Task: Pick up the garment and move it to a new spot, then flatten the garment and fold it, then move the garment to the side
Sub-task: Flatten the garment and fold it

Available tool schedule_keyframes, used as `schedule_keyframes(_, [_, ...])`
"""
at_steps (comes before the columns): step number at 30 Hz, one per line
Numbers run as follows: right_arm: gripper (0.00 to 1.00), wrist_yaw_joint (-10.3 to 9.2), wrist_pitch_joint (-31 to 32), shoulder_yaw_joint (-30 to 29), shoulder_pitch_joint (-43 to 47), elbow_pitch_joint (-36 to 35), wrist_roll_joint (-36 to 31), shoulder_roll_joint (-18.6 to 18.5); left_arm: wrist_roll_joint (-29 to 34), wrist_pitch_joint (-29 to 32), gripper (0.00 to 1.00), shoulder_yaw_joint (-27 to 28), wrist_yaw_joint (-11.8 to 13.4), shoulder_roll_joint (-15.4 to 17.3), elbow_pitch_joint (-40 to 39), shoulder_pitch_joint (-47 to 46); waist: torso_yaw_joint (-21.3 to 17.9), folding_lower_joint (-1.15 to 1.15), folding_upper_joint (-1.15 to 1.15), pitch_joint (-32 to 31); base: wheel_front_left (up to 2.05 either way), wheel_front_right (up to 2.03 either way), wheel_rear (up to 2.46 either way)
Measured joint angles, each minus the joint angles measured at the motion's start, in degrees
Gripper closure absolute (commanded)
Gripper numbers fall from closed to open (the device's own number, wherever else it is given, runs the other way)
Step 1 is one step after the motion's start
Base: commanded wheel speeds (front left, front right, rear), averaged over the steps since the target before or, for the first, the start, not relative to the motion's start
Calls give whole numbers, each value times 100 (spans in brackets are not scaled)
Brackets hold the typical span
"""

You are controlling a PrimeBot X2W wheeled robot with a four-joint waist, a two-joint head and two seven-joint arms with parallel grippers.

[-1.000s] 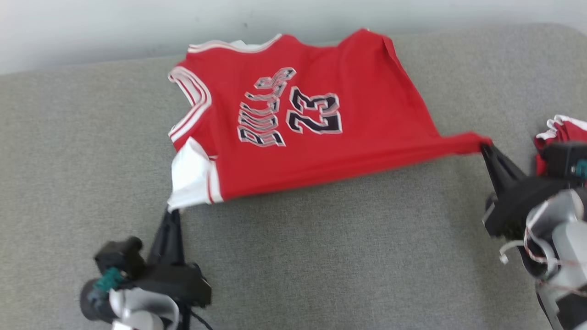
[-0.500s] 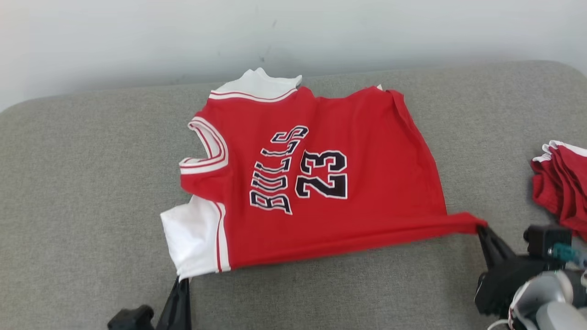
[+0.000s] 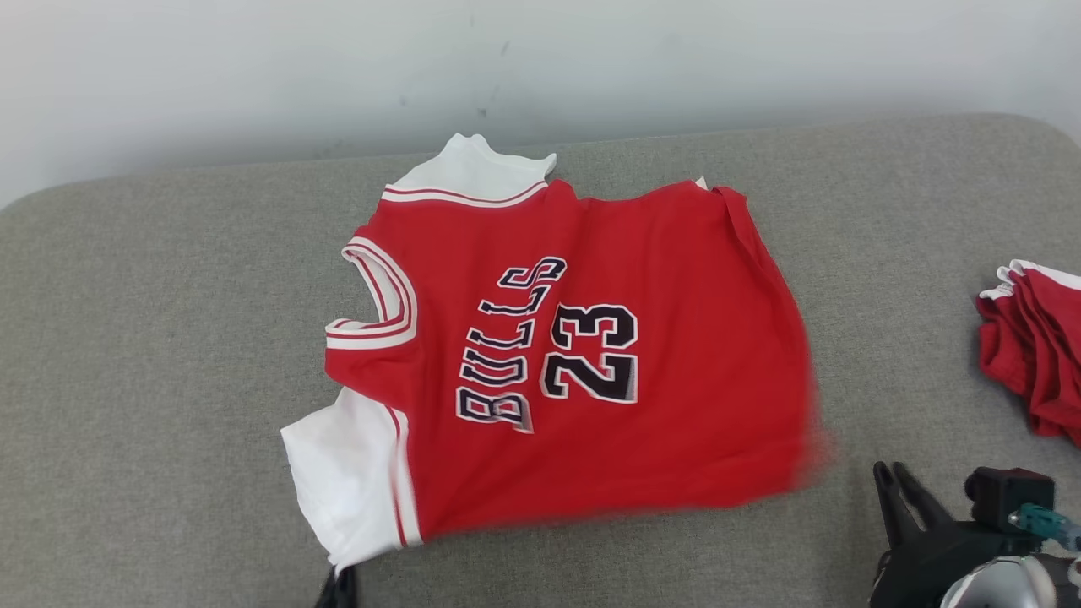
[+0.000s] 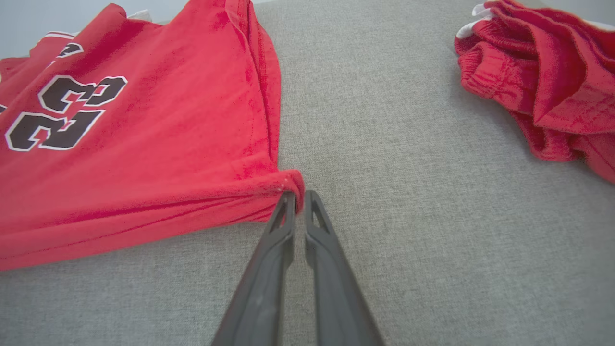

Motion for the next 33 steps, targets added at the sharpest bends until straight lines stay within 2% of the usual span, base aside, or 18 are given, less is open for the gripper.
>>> schedule_keyframes(1, [0, 0, 9, -15, -2, -25, 0, 32, -29, 41, 0, -22, 4, 11, 10, 16, 3, 0, 0, 3, 0, 0, 0])
schedule_keyframes(4, [0, -76, 63, -133, 0, -60, 4, 2, -120, 120, 0, -16, 57, 90, 53, 19, 11, 0, 0, 7, 0, 0, 0])
schedule_keyframes(11, [0, -84, 212, -180, 112, -307, 8, 4, -382, 382, 0, 9, 56, 102, 36, 21, 41, 0, 0, -15, 0, 0, 0])
schedule_keyframes(15, [0, -101, 252, -219, 125, -516, 7, 42, -363, 376, 0, 314, 57, 98, -121, 2, 51, 0, 0, -34, 0, 0, 0])
schedule_keyframes(19, [0, -101, 186, -218, 79, -709, 0, 194, -218, 45, 0, 675, 57, 98, -455, -242, 54, 1, 0, -89, 0, 0, 0])
schedule_keyframes(24, [0, -107, -90, -124, -37, -946, -157, 535, 379, -221, 0, 988, 57, 83, -854, -633, 46, 1, 0, -216, 0, 0, 0])
schedule_keyframes(27, [0, -107, -478, -204, -208, -1162, -250, 788, 708, -302, 0, 1058, 57, 70, -1062, -751, 17, 1, 0, -280, 0, 0, 0])
schedule_keyframes(30, [0, -108, -954, -426, -343, -1348, -311, 1144, 839, -345, 0, 1150, 57, 74, -1292, -819, -27, 1, 0, -340, 0, 0, 0])
schedule_keyframes(33, [0, -109, -1299, -561, -400, -1365, -319, 1213, 850, -346, 0, 1092, 57, 73, -1404, -817, -69, 1, 0, -397, 0, 0, 0])
